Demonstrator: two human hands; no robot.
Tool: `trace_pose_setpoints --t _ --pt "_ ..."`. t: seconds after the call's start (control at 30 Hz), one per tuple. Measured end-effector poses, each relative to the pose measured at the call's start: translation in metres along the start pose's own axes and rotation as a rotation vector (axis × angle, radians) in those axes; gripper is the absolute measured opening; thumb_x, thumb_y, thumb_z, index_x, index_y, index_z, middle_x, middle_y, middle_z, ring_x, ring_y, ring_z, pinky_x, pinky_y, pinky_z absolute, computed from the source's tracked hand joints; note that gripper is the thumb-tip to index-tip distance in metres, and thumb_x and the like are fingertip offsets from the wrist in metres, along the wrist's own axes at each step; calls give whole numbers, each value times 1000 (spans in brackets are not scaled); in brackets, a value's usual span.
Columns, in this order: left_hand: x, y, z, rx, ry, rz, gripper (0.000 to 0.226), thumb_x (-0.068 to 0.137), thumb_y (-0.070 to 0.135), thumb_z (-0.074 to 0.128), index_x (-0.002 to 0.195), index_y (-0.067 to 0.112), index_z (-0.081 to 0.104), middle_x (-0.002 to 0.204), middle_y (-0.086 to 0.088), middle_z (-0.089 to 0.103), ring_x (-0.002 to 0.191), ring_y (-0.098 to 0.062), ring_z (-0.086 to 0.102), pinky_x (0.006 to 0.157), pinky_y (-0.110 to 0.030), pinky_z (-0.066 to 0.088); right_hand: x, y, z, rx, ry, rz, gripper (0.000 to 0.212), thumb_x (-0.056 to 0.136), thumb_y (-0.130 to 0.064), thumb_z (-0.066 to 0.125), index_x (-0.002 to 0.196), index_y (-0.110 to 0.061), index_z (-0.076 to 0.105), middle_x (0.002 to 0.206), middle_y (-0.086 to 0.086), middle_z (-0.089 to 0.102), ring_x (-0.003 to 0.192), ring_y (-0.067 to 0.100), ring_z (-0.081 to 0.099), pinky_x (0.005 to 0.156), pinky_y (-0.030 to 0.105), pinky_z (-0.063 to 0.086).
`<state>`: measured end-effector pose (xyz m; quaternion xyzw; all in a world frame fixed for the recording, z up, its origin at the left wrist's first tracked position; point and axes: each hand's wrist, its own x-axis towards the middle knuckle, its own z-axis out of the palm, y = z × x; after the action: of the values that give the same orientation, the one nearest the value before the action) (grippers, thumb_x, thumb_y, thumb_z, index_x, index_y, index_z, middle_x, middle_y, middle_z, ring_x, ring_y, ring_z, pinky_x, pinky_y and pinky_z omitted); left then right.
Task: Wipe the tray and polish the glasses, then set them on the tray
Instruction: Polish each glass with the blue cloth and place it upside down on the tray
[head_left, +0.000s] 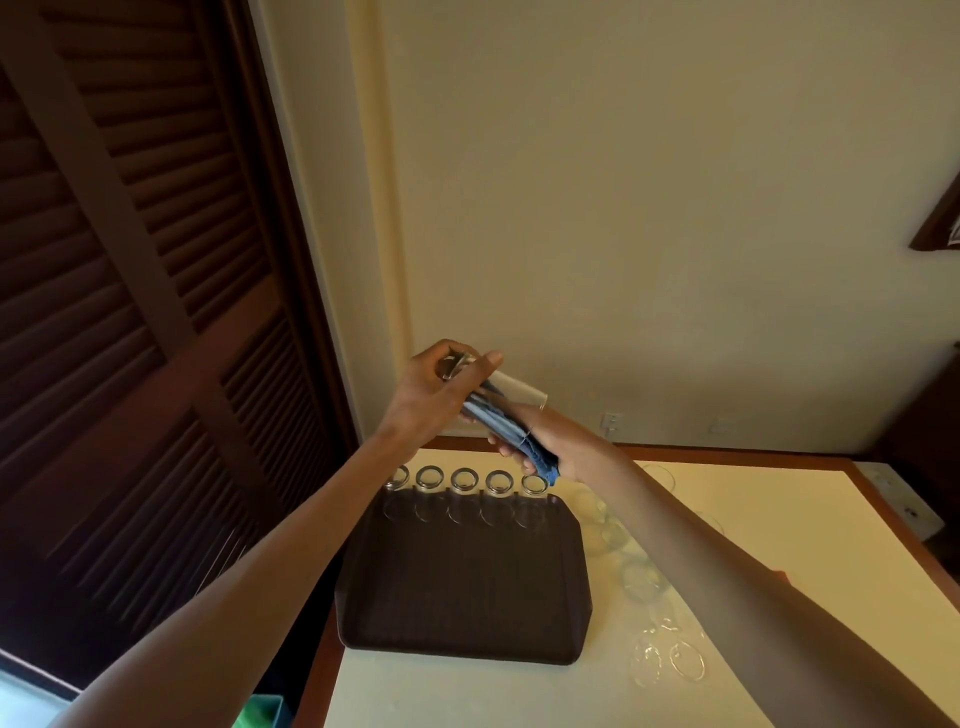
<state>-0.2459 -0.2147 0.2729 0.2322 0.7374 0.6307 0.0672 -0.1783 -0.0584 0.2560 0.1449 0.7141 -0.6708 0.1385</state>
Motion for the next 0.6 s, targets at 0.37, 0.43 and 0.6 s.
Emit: trace_pose_setpoints --t 0.37,0.43,0.6 --pt "10 -35 -40 -147 155 -35 53 74 45 87 110 8 70 102 -8 77 95 -24 75 78 -34 62 13 27 -1 63 -96 4 29 105 -29 50 107 -5 66 82 13 72 57 17 63 49 26 52" --pt "11 -43 -48 -145 181 -51 50 75 45 85 108 9 71 98 -3 77 93 -20 75 80 -35 62 20 41 0 170 -102 -11 27 102 -27 56 112 -4 65 82 12 70 66 19 67 55 30 55" --pt "8 -74 -71 -101 217 -148 44 78 49 82 105 16 74 97 0 76 95 -21 76 84 -39 64 44 76 6 175 -7 -9 28 99 -30 58 110 -7 69 84 6 74 70 20 70 63 33 57"
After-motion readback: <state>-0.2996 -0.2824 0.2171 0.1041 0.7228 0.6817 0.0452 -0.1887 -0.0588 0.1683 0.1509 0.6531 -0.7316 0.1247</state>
